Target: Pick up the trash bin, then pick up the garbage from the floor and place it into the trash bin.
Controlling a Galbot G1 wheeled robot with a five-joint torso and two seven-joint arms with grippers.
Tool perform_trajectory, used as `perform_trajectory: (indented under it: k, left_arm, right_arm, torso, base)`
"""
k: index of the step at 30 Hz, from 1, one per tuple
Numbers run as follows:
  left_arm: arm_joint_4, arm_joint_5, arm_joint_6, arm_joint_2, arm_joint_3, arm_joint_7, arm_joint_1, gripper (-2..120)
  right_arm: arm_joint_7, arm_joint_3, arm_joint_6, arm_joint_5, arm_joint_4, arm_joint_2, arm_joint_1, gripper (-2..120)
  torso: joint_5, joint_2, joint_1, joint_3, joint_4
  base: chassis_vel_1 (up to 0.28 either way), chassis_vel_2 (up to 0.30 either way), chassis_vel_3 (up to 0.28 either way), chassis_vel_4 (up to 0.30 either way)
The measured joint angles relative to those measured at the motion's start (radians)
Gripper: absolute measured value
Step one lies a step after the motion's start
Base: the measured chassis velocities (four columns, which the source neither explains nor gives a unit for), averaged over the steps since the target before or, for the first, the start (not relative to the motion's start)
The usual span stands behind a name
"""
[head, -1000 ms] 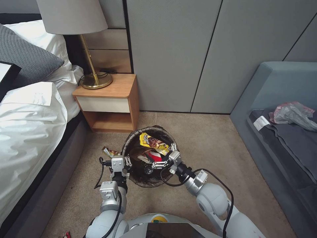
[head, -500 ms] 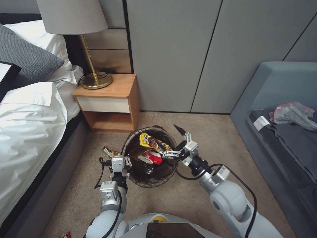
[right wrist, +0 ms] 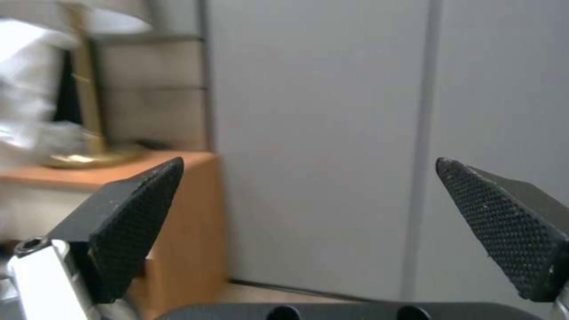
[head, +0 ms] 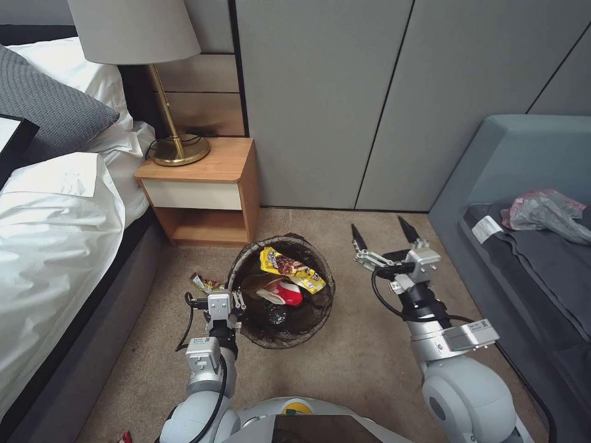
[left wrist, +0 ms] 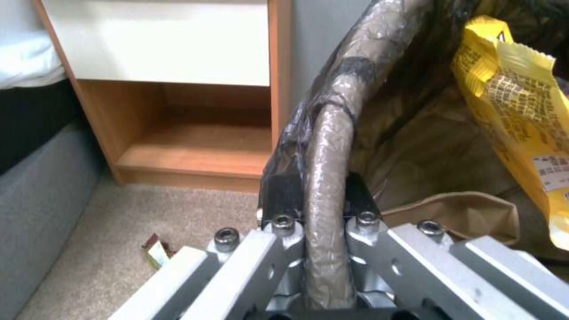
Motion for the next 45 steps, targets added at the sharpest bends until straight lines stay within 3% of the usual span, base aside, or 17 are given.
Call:
perform_trajectory:
  k: [6,8,11,23,45]
  left_arm:
    - [0.000,0.000,0.000,0.000,0.000,0.000,0.000,0]
    - [0.000,0.000,0.000,0.000,0.000,0.000,0.000,0]
    - [0.000,0.000,0.000,0.000,0.000,0.000,0.000,0]
    - [0.000,0.000,0.000,0.000,0.000,0.000,0.000,0]
    - [0.000,0.000,0.000,0.000,0.000,0.000,0.000,0]
  right_arm:
    - [0.173,0.066,-0.086,-0.143,0.085,0.108,-0.122,100]
    - [0.203,0.080,-0.080,-0.230,0.047,0.170,-0.156,100]
    - [0.226,0.081,-0.050,-0.250,-0.007,0.203,-0.171,100]
    - [0.240,0.100,0.067,-0.264,-0.063,0.207,-0.160,100]
    - [0.231,0.063,0.063,-0.300,-0.092,0.196,-0.099,100]
  torso:
    - [-0.0004,0.000,0.000,0.000,-0.0010]
    - [-0.0002,0.000,0.000,0.000,-0.0005]
    - [-0.0001,0.000,0.000,0.000,-0.0005]
    - [-0.0001,0.000,0.000,0.000,-0.0005]
    - [-0.0001,0.000,0.000,0.000,-0.0005]
  base:
    - [0.000,0.000,0.000,0.000]
    - [0.000,0.000,0.000,0.000]
    - [0.000,0.000,0.000,0.000]
    - [0.010,0.015,0.016,0.014]
    - [0.104,0.109,0.107,0.100]
